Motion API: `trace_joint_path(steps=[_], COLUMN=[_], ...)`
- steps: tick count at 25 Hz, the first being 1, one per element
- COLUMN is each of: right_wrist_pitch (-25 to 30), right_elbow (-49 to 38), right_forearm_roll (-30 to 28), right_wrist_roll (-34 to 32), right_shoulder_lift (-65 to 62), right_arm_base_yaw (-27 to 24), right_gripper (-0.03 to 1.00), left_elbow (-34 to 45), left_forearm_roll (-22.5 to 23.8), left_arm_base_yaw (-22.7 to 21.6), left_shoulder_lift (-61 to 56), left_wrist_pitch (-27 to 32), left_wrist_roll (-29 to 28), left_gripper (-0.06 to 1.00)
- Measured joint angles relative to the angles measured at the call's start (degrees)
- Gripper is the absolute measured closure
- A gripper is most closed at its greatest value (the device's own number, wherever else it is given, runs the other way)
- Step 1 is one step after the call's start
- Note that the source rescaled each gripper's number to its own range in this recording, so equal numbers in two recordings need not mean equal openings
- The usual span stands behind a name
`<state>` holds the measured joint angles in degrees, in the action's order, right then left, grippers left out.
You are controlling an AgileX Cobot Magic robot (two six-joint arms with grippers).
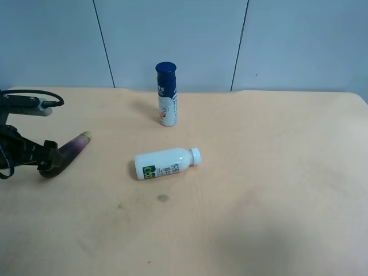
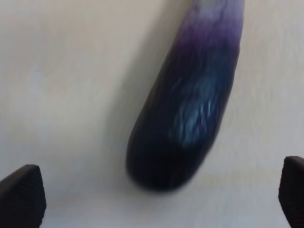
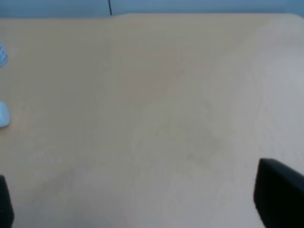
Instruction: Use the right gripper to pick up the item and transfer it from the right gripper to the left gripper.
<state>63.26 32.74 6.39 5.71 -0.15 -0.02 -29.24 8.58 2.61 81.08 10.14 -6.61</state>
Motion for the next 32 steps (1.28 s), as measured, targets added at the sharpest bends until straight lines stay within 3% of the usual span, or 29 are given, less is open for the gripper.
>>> trace_joint_path(steps=[8,12,23,32], right_wrist_pitch=[0.0,0.0,0.0,0.0], right_elbow=[0.0,0.0,0.0,0.0], right_forearm_roll=[0.0,0.0,0.1,0.1], right_wrist_roll=[0.0,0.0,0.0,0.0], right_shoulder_lift=[0.0,0.0,0.0,0.0], right_arm_base_yaw=[0.0,0.0,0.0,0.0], right_gripper=[-0.03,-0.03,-0.03,-0.03], left_elbow=[-11.6,-15.0,-15.3,-12.3], left_forearm_roll=[-0.2,-0.5,-0.8,-2.0], left_arm_base_yaw=[0.0,0.0,0.0,0.0], left_shoulder_lift=[-16.3,-25.0,-50.8,-67.8], left_wrist_pitch=[32.2,42.7,58.1,59.0], left_wrist_roll=[0.0,-0.1,-0.2,-0.2], left_gripper=[-0.05,-0.05,-0.05,-0.05])
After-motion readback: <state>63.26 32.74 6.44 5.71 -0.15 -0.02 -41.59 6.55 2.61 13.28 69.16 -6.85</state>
